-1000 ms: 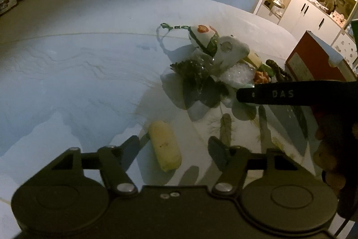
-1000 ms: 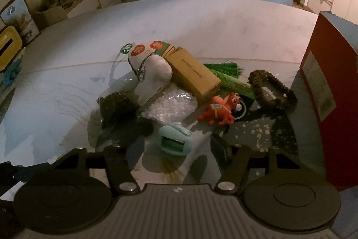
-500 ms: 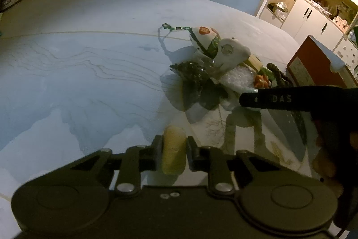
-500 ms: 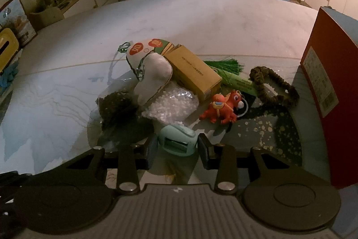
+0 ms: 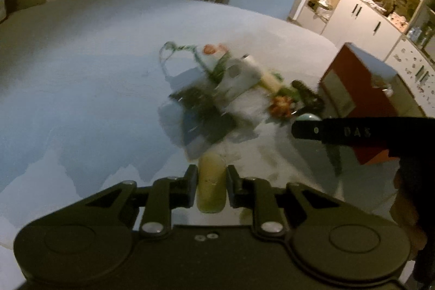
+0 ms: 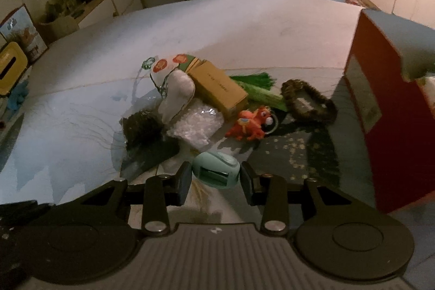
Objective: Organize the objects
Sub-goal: 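Grasp the yellow corn toy with the left tool while the right tool grasps the mint-green device, then carry the corn toy with the left tool while the right tool carries the green device into the shoebox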
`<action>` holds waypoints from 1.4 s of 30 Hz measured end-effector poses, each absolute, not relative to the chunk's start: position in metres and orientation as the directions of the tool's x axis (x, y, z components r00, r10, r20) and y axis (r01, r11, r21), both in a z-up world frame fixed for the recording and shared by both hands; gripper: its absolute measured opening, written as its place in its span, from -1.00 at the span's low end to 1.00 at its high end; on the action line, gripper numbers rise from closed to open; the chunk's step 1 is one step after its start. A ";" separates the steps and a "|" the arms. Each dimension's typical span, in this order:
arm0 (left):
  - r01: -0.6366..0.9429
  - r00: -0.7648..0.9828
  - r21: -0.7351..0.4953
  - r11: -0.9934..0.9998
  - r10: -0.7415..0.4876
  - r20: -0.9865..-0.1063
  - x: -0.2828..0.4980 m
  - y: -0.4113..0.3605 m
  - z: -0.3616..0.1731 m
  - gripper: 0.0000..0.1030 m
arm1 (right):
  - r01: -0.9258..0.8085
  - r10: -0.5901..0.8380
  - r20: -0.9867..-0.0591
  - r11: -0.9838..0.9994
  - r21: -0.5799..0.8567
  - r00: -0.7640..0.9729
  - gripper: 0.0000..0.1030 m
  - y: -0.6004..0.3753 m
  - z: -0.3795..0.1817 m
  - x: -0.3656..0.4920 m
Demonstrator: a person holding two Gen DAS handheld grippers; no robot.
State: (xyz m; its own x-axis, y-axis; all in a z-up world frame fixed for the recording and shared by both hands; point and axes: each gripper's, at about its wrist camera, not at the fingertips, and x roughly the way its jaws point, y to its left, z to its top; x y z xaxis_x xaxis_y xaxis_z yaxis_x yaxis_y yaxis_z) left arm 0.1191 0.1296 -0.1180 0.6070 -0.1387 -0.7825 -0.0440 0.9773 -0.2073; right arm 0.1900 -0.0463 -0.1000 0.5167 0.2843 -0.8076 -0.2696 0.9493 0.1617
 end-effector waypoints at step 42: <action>0.285 0.611 -0.195 0.939 -0.334 -0.718 0.177 -0.117 -0.026 -0.60 | -0.184 0.267 -0.677 0.964 0.193 0.686 -0.27 -0.292 0.013 0.153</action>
